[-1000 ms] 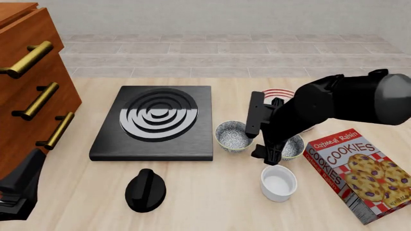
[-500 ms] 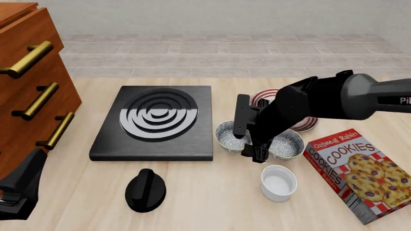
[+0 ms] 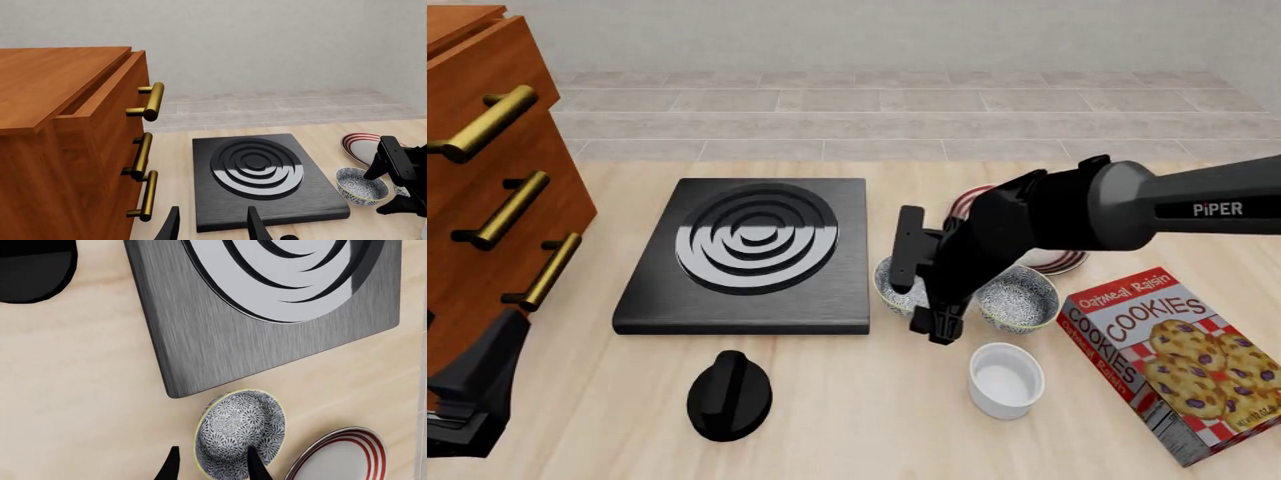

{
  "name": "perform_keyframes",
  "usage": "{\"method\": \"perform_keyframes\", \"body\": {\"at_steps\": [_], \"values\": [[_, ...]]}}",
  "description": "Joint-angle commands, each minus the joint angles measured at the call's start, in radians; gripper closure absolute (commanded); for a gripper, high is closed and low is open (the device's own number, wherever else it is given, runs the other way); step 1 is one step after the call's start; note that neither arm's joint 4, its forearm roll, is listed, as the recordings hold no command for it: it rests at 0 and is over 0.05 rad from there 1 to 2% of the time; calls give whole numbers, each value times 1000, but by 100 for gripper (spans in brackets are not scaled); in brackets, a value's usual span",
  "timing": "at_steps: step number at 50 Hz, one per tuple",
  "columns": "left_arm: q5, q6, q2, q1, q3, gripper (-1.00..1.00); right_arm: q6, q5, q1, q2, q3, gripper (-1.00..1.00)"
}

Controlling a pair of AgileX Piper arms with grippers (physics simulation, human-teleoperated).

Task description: Pick the akita bowl from table center and place it on the plate.

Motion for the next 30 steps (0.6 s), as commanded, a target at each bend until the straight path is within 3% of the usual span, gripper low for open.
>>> {"method": "perform_keyframes", "body": {"at_steps": [1, 14, 30], "values": [[-11, 4, 10, -3, 4, -100, 39, 1, 19, 23, -4, -100], [-26, 4, 22, -5, 10, -100, 79, 16, 37, 39, -8, -100], [-35, 7, 36, -12, 7, -100, 62, -13, 9, 63, 11, -100]]}}
